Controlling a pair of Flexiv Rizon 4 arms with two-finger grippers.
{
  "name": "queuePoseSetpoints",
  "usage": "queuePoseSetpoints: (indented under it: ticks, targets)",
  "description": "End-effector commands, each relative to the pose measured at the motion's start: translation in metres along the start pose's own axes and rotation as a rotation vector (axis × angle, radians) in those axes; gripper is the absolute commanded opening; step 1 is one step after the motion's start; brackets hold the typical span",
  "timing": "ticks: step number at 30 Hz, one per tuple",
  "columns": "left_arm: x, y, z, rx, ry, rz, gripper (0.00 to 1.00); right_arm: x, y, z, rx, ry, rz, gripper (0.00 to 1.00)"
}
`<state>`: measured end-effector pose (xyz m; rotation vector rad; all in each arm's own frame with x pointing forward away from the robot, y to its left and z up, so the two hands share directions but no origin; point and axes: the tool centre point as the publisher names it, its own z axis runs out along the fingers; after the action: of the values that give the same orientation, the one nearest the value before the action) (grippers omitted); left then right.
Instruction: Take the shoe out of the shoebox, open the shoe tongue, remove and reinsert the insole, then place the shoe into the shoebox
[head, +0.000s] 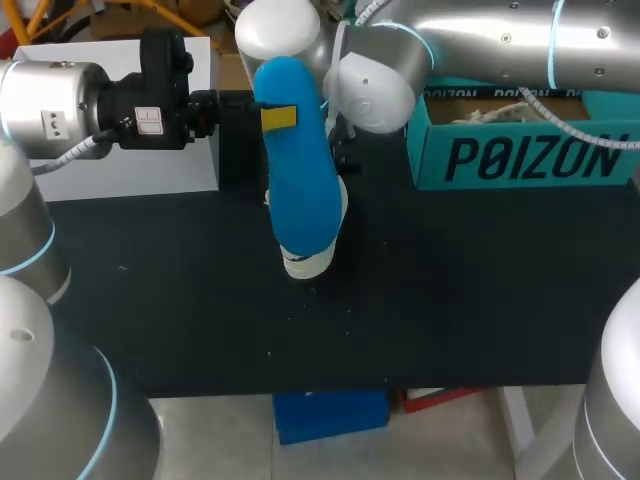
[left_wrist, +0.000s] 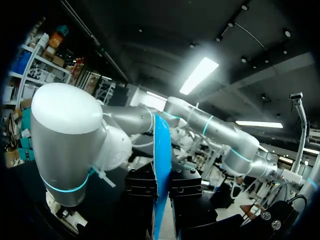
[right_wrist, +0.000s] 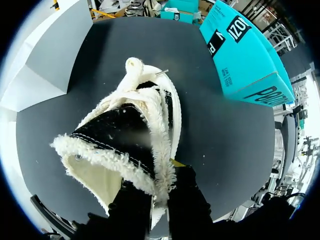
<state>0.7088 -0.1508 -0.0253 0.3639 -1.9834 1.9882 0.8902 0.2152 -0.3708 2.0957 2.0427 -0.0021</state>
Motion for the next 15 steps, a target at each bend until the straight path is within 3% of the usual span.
queuePoseSetpoints:
  ticks: [1,14,15]
  targets:
    - [0.0,0.001,0.001,0.001,-0.004,0.0,0.0,0.002,-0.003,0.011,0.002,0.01,0.005,0.0]
    - [0.0,0.001,0.001,0.001,-0.004,0.0,0.0,-0.006,-0.021,0.028,-0.029,0.01,0.012,0.0]
    - [0.0,0.001,0.001,0.001,-0.004,0.0,0.0,-0.006,-0.022,0.028,-0.03,0.01,0.012,0.05]
